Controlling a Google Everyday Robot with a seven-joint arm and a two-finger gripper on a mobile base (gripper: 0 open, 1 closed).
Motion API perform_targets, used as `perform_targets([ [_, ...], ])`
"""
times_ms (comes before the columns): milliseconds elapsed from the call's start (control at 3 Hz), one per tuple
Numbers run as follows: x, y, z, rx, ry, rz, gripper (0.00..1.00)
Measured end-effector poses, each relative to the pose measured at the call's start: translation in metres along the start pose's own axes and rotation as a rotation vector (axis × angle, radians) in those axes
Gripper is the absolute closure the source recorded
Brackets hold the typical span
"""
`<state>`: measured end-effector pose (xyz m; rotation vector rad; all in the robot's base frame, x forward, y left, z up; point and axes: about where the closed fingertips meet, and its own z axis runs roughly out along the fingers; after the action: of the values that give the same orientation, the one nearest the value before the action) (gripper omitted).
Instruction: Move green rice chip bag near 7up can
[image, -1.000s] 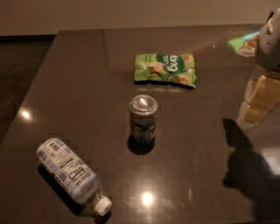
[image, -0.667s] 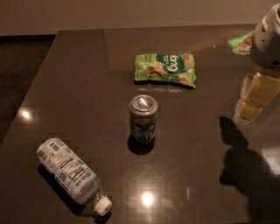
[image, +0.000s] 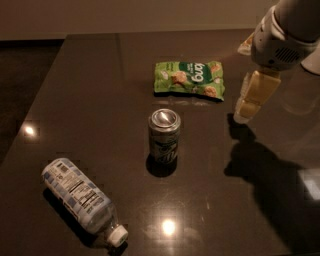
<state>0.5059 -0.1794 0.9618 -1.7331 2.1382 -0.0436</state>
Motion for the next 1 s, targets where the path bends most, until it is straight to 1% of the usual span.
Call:
perform_targets([
  [333, -0.012, -0.033, 0.028, 0.022, -0.010, 0.008, 0.00],
  [1000, -0.037, -0.087, 0.079, 0.021, -0.015, 0.014, 0.00],
])
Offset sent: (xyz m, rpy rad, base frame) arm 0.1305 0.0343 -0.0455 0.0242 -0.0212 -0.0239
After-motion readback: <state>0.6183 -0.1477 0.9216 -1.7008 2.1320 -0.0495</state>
